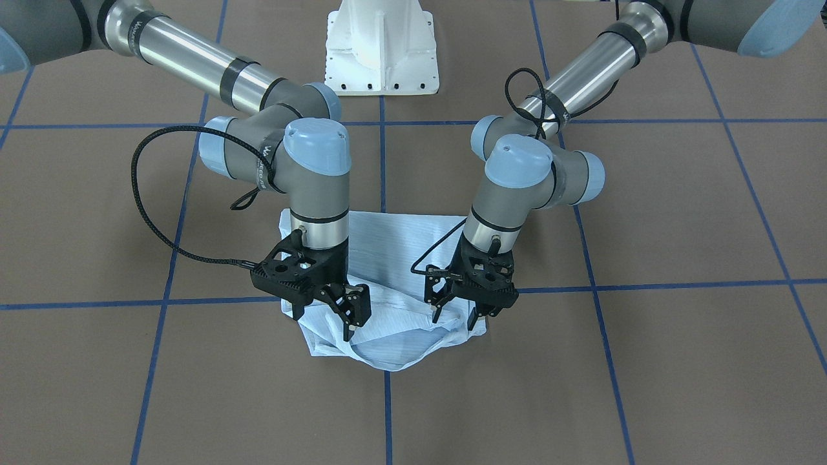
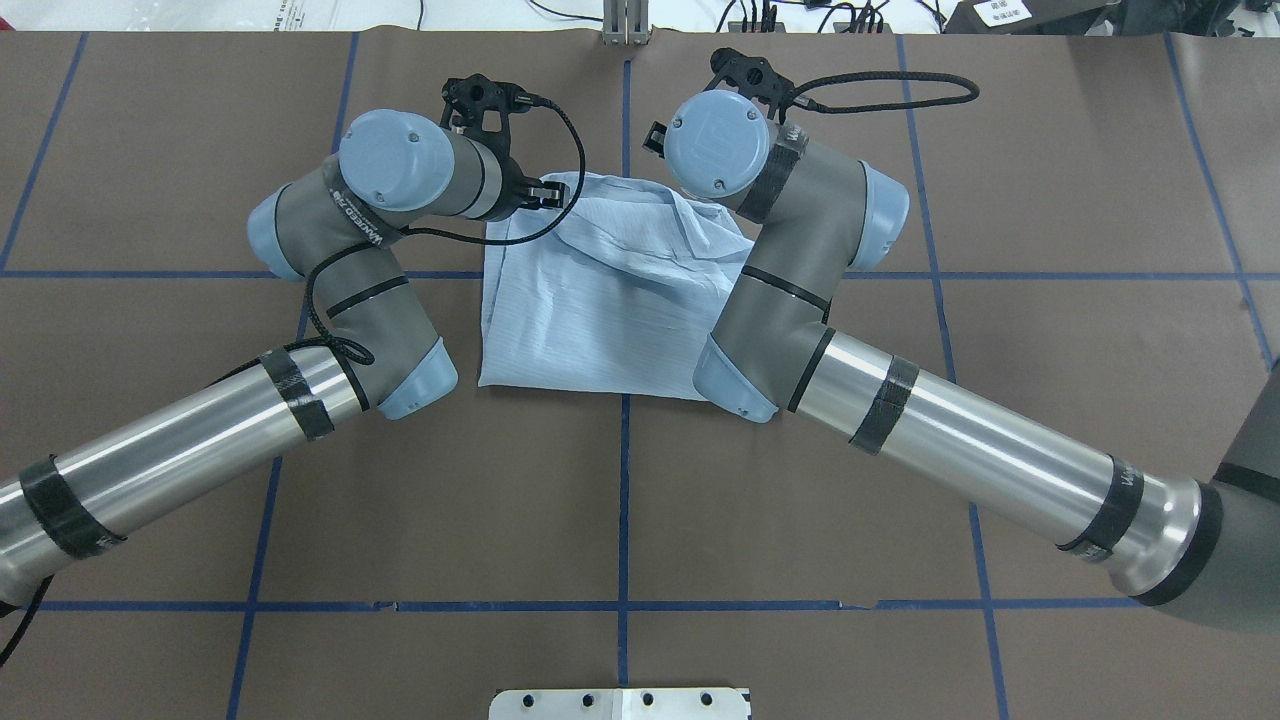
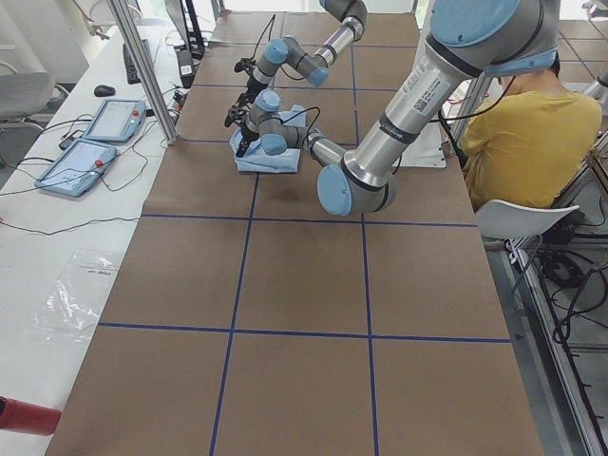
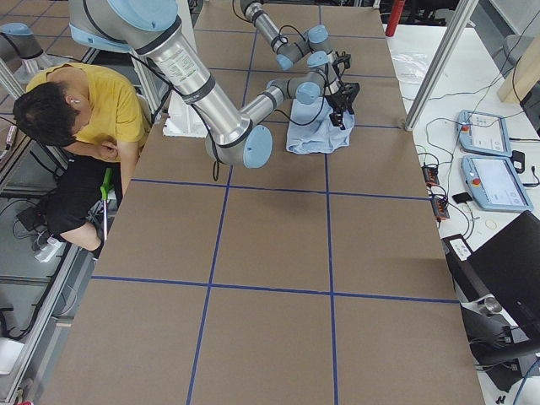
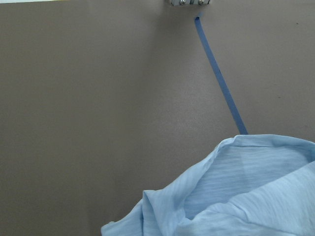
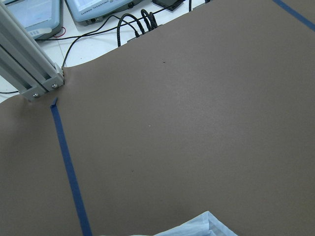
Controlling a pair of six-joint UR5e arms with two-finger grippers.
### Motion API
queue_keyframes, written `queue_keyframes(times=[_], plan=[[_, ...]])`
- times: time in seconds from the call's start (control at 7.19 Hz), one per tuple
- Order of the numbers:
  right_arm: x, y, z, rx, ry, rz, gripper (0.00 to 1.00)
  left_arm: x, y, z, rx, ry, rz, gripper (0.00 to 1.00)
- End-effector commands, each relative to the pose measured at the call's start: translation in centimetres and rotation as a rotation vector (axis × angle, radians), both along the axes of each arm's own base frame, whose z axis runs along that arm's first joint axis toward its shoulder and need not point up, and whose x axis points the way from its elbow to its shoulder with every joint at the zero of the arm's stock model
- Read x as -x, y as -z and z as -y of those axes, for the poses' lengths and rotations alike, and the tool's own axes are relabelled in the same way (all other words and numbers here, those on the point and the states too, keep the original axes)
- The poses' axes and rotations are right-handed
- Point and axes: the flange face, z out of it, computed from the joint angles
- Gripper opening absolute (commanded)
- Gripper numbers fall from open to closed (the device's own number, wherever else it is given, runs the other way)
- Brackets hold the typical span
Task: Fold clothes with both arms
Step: 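Lay the folded edge down and open both grippers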
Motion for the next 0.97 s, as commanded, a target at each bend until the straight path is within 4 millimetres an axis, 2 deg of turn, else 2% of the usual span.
queue_keyframes(times=[0.0,0.14,0.42,0.56,0.7,0.83], plan=[[0.0,-0.3,0.0,0.002,0.0,-0.003,1.0,-0.9,0.0,-0.5,0.002,-0.01,0.003,0.03],[0.0,-0.4,0.0,0.002,0.001,-0.005,1.0,-1.0,-0.2,-0.7,0.001,-0.014,0.005,0.0],[0.0,-0.4,0.0,0.002,0.001,-0.005,1.0,-0.7,0.1,-0.3,0.002,-0.006,0.004,0.0],[0.1,-0.4,-0.1,0.003,0.001,-0.004,1.0,0.4,0.0,0.9,0.007,0.014,0.01,0.0],[0.1,-0.4,-0.1,0.002,0.002,-0.005,1.0,0.3,0.0,2.0,0.01,0.062,0.028,0.0],[0.1,-0.4,-0.1,0.003,0.001,-0.004,1.0,-0.7,-0.2,3.7,0.032,0.114,0.053,0.0]])
